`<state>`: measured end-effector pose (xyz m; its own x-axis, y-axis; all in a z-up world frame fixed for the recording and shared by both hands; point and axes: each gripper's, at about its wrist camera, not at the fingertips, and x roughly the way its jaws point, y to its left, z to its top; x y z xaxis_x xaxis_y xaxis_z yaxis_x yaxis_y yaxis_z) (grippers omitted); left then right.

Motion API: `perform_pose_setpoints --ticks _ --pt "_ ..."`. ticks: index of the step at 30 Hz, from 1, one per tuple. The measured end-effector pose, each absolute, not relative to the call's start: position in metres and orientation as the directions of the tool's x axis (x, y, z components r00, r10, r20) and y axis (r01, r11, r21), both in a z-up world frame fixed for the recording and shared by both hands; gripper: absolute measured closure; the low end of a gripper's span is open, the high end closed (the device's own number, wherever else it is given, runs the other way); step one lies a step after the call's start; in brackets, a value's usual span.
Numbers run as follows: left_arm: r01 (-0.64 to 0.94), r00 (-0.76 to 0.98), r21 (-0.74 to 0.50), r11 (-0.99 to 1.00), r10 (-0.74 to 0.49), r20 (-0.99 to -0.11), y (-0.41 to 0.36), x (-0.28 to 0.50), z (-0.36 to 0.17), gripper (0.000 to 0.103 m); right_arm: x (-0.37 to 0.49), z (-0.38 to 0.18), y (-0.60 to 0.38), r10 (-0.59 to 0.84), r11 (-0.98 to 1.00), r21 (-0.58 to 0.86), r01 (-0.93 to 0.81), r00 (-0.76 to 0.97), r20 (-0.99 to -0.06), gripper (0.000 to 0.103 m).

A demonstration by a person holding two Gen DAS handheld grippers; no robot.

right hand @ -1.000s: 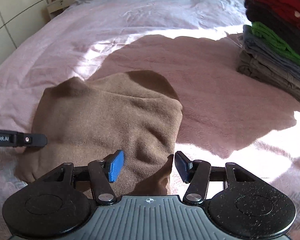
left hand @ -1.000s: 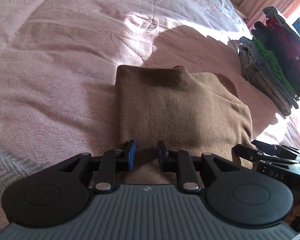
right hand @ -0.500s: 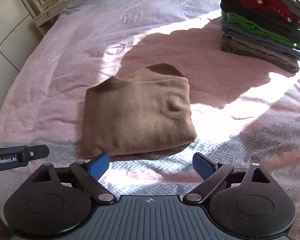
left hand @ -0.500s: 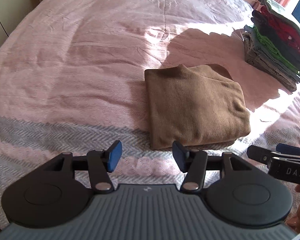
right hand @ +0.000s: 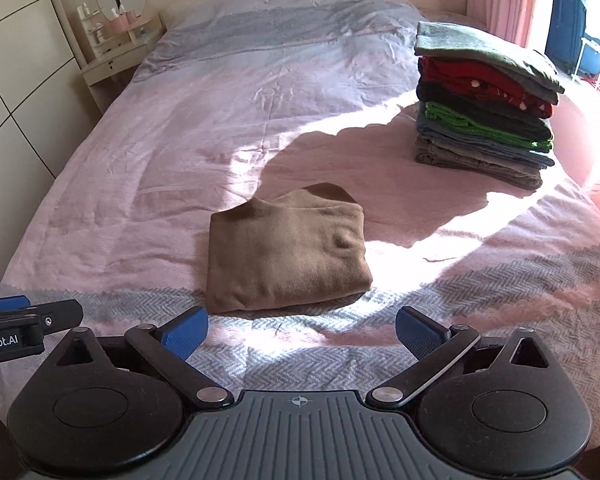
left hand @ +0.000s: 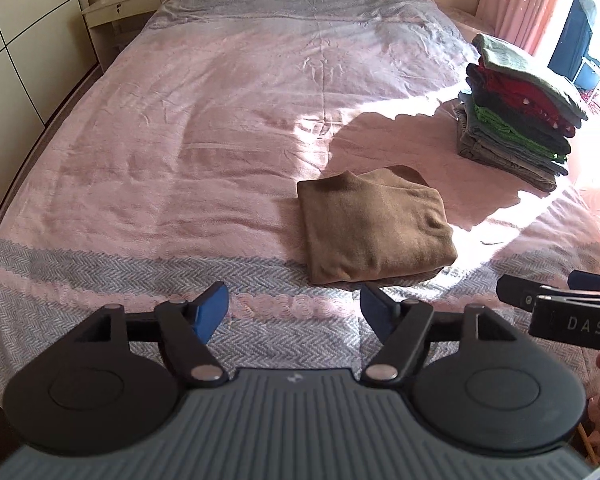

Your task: Fold clothes

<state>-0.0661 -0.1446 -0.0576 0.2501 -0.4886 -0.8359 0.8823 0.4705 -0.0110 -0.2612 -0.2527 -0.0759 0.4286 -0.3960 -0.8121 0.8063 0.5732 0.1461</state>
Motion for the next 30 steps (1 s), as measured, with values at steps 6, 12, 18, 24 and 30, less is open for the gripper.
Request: perform_pose_setpoints --ticks 6,12,18,24,30 --pt "0.887 0.265 -0.006 0.461 -0.52 -0.812 -0.129 -0.077 -0.035 0.027 -0.273 -0.058 -0.241 -0.403 0.56 0.16 0.813 0.436 -0.804 0.001" --pt "0.892 0.267 0.004 0.451 -0.521 -0.81 -0.129 -0.087 -0.025 0.027 -0.278 -0.049 -0.241 -0.402 0.564 0.132 0.815 0.41 -0.819 0.001" --pt "0.884 0.268 0.002 0.467 -0.504 -0.821 -0.139 -0.1 -0.026 0.026 -0.281 -0.053 -0.249 -0.362 0.594 0.104 0.798 0.38 -0.851 0.001" --pt "0.862 0.295 0.014 0.507 -0.479 -0.827 -0.154 -0.112 -0.03 0.026 -0.281 -0.055 -0.266 -0.324 0.655 0.101 0.749 0.398 -0.858 0.001" --pt "0.831 0.323 0.016 0.556 -0.459 -0.828 -0.172 -0.126 -0.032 0.026 -0.284 -0.055 -0.29 -0.284 0.7 0.095 0.708 0.398 -0.872 0.001"
